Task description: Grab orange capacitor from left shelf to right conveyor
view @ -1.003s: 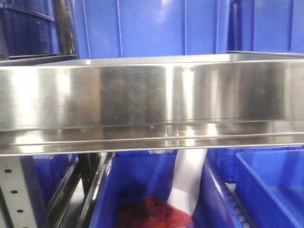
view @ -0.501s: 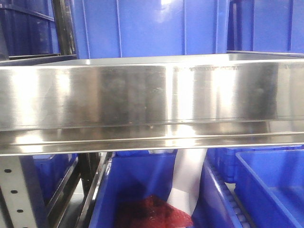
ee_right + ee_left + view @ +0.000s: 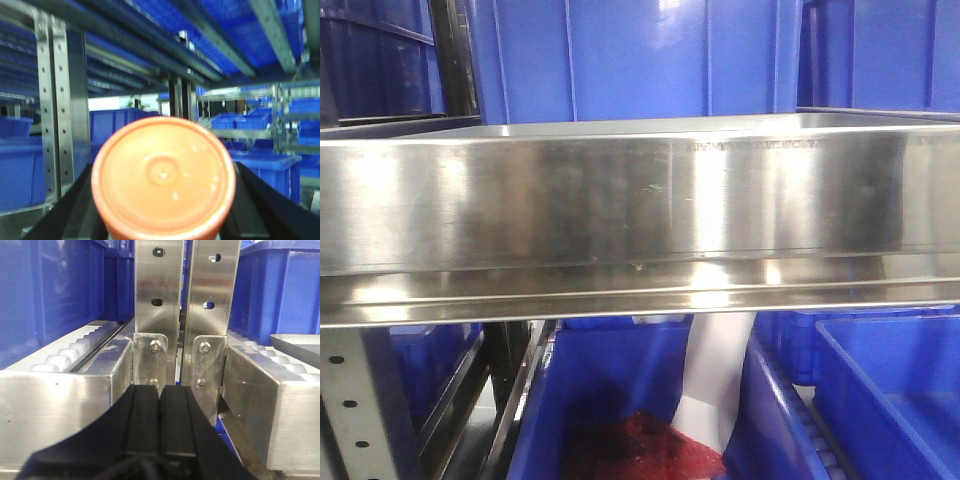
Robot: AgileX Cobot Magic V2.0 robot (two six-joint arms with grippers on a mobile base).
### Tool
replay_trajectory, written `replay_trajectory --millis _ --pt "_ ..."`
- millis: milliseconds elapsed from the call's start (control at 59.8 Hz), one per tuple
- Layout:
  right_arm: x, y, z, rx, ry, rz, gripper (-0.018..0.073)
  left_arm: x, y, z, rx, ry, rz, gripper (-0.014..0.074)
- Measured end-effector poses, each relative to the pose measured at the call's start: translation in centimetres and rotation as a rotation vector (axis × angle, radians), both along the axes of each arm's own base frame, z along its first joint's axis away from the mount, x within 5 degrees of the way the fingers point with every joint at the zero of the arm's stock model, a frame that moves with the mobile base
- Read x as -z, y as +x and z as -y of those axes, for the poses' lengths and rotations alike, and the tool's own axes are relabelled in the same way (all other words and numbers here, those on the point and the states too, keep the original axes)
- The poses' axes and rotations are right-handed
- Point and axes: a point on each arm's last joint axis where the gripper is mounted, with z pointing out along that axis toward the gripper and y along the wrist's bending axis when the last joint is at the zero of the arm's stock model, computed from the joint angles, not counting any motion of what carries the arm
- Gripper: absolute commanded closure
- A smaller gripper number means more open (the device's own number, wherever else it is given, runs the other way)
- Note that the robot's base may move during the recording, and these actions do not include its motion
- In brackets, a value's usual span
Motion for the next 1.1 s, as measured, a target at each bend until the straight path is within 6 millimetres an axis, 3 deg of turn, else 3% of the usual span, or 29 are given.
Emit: replay_trajectory --millis 1103 --pt "0.05 0.01 -0.01 0.000 -0.003 -0.004 0.0512 -0.02 0.00 0.00 0.000 0.000 0.002 0.0722"
